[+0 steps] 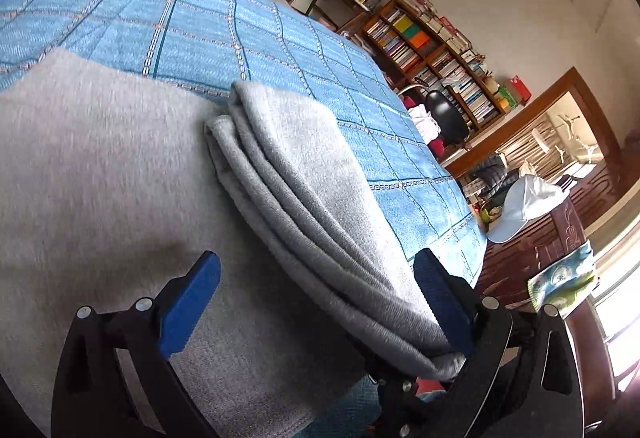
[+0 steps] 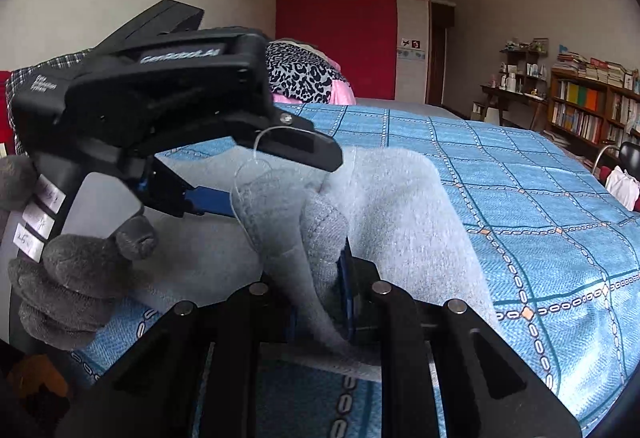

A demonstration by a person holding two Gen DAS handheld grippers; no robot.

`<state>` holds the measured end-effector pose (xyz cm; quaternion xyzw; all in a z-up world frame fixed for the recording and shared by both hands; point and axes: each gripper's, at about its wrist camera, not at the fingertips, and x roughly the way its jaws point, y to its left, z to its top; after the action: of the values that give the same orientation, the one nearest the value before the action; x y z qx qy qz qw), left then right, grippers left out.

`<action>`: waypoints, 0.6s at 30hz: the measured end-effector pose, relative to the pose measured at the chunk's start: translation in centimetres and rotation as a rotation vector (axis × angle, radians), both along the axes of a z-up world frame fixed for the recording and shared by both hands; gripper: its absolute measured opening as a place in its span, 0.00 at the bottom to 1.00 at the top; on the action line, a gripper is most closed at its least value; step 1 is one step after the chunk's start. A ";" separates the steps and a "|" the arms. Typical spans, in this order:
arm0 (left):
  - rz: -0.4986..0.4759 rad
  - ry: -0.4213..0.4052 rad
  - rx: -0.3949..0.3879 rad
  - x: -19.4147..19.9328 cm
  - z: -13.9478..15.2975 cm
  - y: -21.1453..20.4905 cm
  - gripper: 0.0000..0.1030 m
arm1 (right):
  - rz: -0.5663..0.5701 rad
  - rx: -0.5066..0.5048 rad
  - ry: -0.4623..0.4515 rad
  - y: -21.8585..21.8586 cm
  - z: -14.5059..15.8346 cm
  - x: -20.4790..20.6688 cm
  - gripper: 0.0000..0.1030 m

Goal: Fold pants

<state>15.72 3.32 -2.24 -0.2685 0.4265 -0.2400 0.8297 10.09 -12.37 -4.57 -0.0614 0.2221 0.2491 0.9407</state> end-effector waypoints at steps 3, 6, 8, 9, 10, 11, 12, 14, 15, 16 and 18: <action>0.002 0.044 -0.044 0.4 -1.3 0.4 0.93 | 0.013 -0.004 0.007 0.5 -0.6 -0.4 0.17; -0.009 0.029 -0.046 0.6 -1.0 0.3 0.93 | 0.019 -0.005 -0.005 0.7 -0.7 -0.8 0.17; -0.029 0.030 -0.066 1.0 -0.8 -0.1 0.93 | 0.024 0.007 -0.005 0.8 -0.6 -1.1 0.17; -0.036 0.034 -0.073 1.3 -0.8 -0.2 0.93 | 0.027 0.011 -0.006 0.9 -0.5 -1.2 0.17; -0.037 0.038 -0.075 1.5 -0.9 -0.3 0.93 | 0.033 0.012 -0.008 1.1 -0.5 -1.4 0.17; -0.037 0.038 -0.076 1.7 -1.0 -0.4 0.93 | 0.040 0.013 -0.010 1.2 -0.4 -1.6 0.17; -0.038 0.036 -0.076 1.9 -0.9 -0.5 0.92 | 0.048 0.011 -0.011 1.4 -0.5 -1.8 0.17; -0.031 0.036 -0.061 2.2 -1.0 -0.4 0.70 | 0.062 0.002 -0.016 1.9 -0.6 -2.1 0.17; -0.028 0.038 -0.047 2.3 -1.0 -0.3 0.60 | 0.065 -0.004 -0.023 2.1 -0.6 -2.2 0.17; -0.022 0.034 -0.027 2.3 -1.0 -0.1 0.40 | 0.065 -0.008 -0.030 2.3 -0.6 -2.3 0.17; 0.004 0.003 0.036 2.1 -0.5 0.5 0.26 | 0.070 -0.001 -0.028 2.6 -0.4 -2.0 0.17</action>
<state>17.82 3.79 -2.71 -0.2549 0.4314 -0.2301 0.8342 8.04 -9.78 -4.95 -0.0728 0.2068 0.2808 0.9344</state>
